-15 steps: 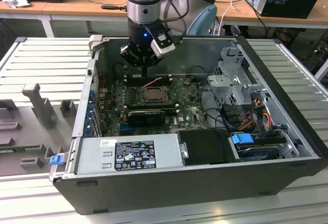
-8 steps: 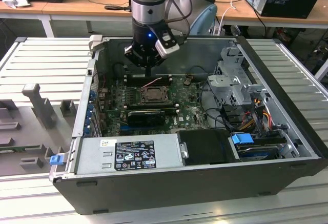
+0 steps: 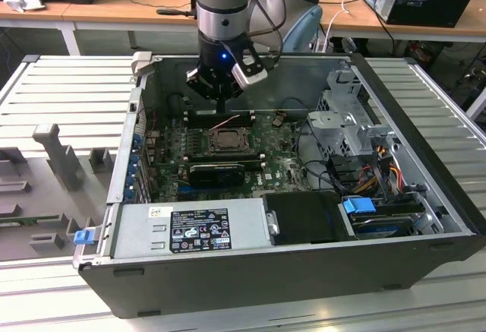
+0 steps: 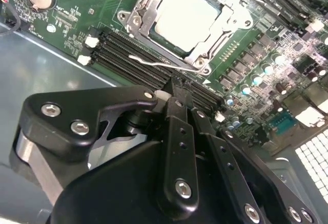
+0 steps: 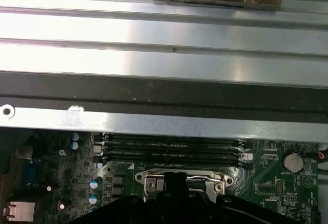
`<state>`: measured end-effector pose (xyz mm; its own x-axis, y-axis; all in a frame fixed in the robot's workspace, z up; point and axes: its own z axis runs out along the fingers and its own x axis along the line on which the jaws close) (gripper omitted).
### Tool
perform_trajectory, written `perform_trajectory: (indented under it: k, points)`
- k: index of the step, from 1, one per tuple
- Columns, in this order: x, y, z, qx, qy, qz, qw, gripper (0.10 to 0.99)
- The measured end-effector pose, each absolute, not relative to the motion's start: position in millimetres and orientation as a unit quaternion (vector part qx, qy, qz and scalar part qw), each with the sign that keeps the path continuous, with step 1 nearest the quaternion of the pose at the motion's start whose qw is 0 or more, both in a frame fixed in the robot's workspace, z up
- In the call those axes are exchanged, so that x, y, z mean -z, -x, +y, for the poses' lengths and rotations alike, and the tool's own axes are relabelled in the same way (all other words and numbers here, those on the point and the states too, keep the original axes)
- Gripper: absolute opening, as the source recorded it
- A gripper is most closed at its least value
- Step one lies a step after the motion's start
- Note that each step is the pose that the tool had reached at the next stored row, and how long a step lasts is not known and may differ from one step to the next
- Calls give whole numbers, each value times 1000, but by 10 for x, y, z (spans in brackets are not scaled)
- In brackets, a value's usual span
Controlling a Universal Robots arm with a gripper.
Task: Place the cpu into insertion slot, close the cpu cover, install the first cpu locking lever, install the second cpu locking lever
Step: 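Install the first cpu locking lever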
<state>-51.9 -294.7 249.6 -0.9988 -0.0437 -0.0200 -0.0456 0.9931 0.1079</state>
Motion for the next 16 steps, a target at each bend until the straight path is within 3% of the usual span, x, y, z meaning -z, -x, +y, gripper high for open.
perform_trajectory:
  k: [2,16]
  points:
    - [-2489,507,-2946,-69,23,997,9,106]
    - [-2360,420,-2946,-69,30,997,9,106]
